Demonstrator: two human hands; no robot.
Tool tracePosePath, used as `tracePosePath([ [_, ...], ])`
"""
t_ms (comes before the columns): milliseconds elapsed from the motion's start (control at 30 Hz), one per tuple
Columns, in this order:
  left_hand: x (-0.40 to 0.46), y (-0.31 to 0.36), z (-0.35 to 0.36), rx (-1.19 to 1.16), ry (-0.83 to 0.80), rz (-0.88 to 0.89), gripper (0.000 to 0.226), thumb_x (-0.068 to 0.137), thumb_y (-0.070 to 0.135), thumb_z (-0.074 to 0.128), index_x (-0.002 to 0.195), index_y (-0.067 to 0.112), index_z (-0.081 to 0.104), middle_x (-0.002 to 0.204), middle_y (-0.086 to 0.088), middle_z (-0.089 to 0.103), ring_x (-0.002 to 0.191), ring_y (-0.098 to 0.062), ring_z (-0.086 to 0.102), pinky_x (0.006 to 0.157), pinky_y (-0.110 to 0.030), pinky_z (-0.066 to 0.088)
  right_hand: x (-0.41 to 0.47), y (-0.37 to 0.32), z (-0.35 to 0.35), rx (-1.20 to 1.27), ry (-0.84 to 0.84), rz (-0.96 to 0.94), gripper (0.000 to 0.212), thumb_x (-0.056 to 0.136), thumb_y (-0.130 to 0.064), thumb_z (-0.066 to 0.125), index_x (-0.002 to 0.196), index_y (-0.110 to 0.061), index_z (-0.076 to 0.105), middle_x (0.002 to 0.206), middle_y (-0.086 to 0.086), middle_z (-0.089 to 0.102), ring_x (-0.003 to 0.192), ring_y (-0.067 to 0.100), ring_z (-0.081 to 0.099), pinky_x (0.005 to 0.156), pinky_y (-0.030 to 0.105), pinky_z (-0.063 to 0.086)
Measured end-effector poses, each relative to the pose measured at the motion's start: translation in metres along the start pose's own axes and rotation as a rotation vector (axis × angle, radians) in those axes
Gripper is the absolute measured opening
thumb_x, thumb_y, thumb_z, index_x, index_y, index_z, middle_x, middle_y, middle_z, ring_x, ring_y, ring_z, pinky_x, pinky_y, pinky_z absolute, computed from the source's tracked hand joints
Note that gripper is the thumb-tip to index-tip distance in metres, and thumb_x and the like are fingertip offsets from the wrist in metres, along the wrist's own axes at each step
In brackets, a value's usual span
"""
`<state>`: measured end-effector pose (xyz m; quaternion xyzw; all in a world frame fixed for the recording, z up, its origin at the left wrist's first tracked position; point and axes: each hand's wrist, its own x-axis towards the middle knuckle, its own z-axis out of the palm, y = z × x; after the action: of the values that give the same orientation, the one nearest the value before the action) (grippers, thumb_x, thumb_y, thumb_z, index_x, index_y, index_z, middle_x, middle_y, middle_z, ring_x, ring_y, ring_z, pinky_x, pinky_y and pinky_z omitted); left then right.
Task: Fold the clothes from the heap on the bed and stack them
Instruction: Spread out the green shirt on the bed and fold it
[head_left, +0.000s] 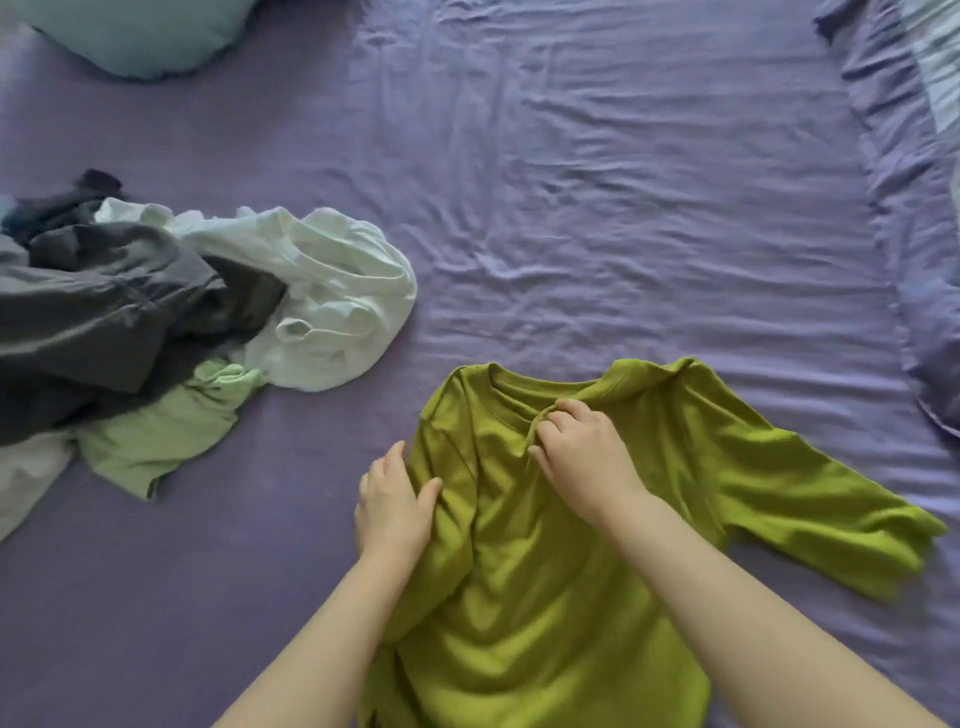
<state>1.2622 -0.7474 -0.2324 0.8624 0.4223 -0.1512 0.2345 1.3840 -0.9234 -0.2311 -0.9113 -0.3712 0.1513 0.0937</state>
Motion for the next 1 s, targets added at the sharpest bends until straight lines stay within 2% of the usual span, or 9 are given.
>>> tracePosePath([
  [100, -0.003, -0.018, -0.007, -0.044, -0.046, -0.011, 0.078, 0.083, 0.055, 0.061, 0.146, 0.021, 0.028, 0.129, -0.002, 0.049, 0.122, -0.023, 0.047, 0.097, -0.041, 0.042, 0.029, -0.018, -0.002, -0.040, 0.029, -0.035, 0.020, 0.091, -0.019, 0.052, 0.103, -0.008, 0.063, 0.111, 0.009, 0.065, 0.112, 0.032, 0.052, 0.082, 0.040, 0.043],
  [233, -0.010, -0.037, -0.011, -0.106, -0.103, -0.039, 0.083, 0.073, 0.058, 0.070, 0.140, 0.024, 0.033, 0.123, 0.004, 0.052, 0.117, -0.019, 0.052, 0.091, -0.035, 0.045, 0.072, -0.043, 0.012, 0.005, -0.020, -0.115, 0.041, 0.096, -0.016, 0.044, 0.137, -0.020, 0.043, 0.148, 0.001, 0.038, 0.139, 0.022, 0.027, 0.099, 0.037, 0.036],
  [333, -0.019, -0.054, -0.007, -0.189, -0.159, -0.050, 0.052, 0.077, 0.044, 0.073, 0.121, 0.025, 0.051, 0.113, 0.006, 0.060, 0.109, -0.019, 0.057, 0.085, -0.030, 0.044, 0.096, -0.057, 0.018, -0.055, -0.134, -0.085, 0.055, 0.098, -0.017, 0.041, 0.148, -0.030, 0.023, 0.157, -0.004, 0.021, 0.144, 0.020, 0.014, 0.106, 0.038, 0.029],
  [467, 0.002, -0.071, -0.032, -0.446, -0.004, 0.128, 0.005, 0.086, 0.020, 0.069, 0.088, 0.016, 0.068, 0.084, 0.003, 0.067, 0.085, -0.018, 0.063, 0.073, -0.024, 0.043, 0.111, -0.068, 0.017, -0.016, -0.004, 0.041, 0.033, 0.094, -0.027, 0.051, 0.126, -0.027, 0.056, 0.123, 0.004, 0.058, 0.119, 0.027, 0.040, 0.091, 0.035, 0.034],
  [600, 0.057, -0.088, -0.080, -0.443, 0.082, 0.124, 0.012, 0.094, 0.025, 0.058, 0.092, 0.016, 0.066, 0.086, 0.002, 0.068, 0.086, -0.020, 0.061, 0.074, -0.029, 0.042, 0.126, -0.079, 0.003, 0.352, 0.078, 0.179, 0.022, 0.091, -0.021, 0.059, 0.110, -0.015, 0.069, 0.106, 0.011, 0.064, 0.109, 0.031, 0.048, 0.093, 0.035, 0.039],
  [700, 0.101, -0.102, -0.099, -0.109, 0.030, 0.053, 0.032, 0.098, 0.042, 0.043, 0.092, 0.018, 0.062, 0.098, -0.006, 0.067, 0.098, -0.030, 0.058, 0.075, -0.036, 0.043, 0.143, -0.090, -0.005, 0.628, 0.172, 0.371, 0.022, 0.092, -0.015, 0.057, 0.110, -0.007, 0.067, 0.110, 0.015, 0.065, 0.103, 0.035, 0.059, 0.096, 0.040, 0.044],
  [867, 0.113, -0.110, -0.090, 0.124, -0.097, 0.103, 0.054, 0.082, 0.070, 0.049, 0.107, 0.025, 0.065, 0.109, -0.001, 0.061, 0.112, -0.027, 0.050, 0.090, -0.038, 0.042, 0.151, -0.093, 0.009, 0.454, 0.144, 0.433, 0.022, 0.091, -0.015, 0.057, 0.109, -0.007, 0.066, 0.114, 0.013, 0.065, 0.110, 0.030, 0.055, 0.091, 0.030, 0.036],
  [933, 0.107, -0.114, -0.083, 0.175, -0.106, 0.129, 0.048, 0.078, 0.064, 0.060, 0.110, 0.028, 0.063, 0.114, 0.001, 0.057, 0.115, -0.023, 0.046, 0.093, -0.036, 0.039, 0.148, -0.094, 0.013, 0.449, 0.164, 0.437, 0.021, 0.091, -0.015, 0.057, 0.108, -0.006, 0.066, 0.112, 0.014, 0.066, 0.109, 0.031, 0.056, 0.090, 0.031, 0.036],
  [1000, 0.103, -0.118, -0.085, -0.051, -0.054, 0.190, 0.029, 0.080, 0.046, 0.068, 0.096, 0.023, 0.068, 0.108, 0.002, 0.061, 0.108, -0.022, 0.050, 0.090, -0.035, 0.042, 0.149, -0.096, 0.014, 0.460, 0.208, 0.453, 0.021, 0.091, -0.015, 0.056, 0.108, -0.006, 0.065, 0.111, 0.014, 0.067, 0.108, 0.030, 0.056, 0.088, 0.028, 0.035],
])
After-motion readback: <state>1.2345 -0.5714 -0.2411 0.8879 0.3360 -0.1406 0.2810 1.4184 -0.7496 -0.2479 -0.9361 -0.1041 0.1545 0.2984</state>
